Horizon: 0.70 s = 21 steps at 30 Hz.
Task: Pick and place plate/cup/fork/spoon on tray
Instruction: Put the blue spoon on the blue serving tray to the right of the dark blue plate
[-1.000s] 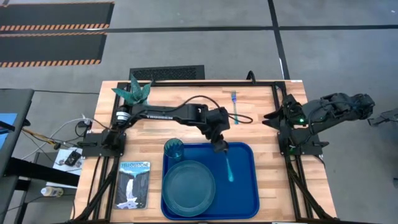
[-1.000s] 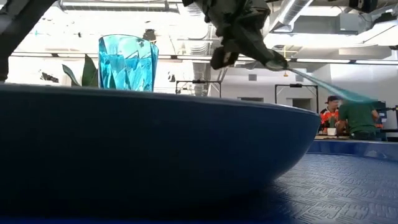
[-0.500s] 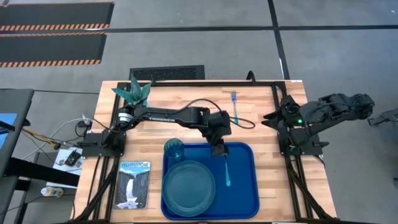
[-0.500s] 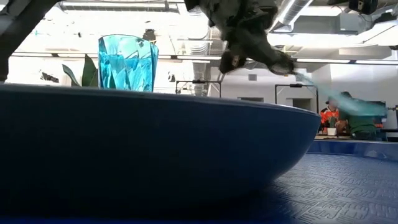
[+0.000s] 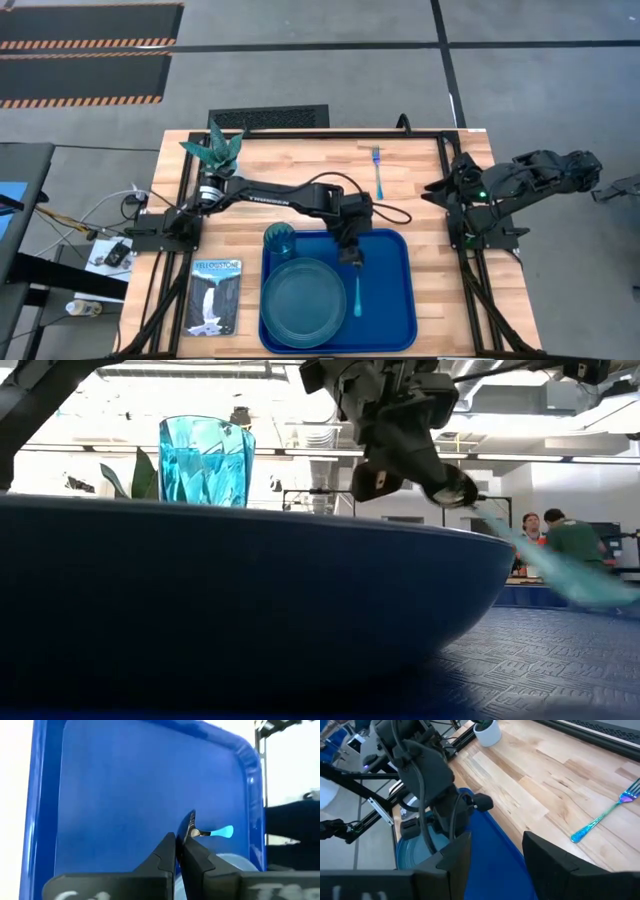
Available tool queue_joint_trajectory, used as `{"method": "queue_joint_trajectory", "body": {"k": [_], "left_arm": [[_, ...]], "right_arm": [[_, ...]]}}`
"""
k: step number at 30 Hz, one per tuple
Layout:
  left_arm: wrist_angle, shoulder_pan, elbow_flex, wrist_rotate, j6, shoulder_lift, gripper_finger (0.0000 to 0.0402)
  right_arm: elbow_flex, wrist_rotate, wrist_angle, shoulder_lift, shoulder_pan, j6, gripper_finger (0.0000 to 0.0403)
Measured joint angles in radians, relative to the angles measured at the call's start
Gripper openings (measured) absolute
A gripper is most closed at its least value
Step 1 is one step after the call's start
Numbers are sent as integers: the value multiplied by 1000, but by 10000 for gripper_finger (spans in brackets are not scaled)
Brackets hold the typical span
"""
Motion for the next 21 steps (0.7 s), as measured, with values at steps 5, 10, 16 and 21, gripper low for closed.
{"method": "queue_joint_trajectory", "body": {"k": [5,10,16,21], "left_arm": [[-8,-3,0,-8,2,0,0],[-12,-23,0,-15,2,0,0],[-37,-39,0,-23,2,0,0],[-36,-42,0,-40,-3,0,0]], "right_arm": [[0,17,0,0,0,-4,197],[0,19,0,0,0,-6,196],[0,23,1,-1,0,-23,193],[0,22,1,-1,0,-23,192]]}}
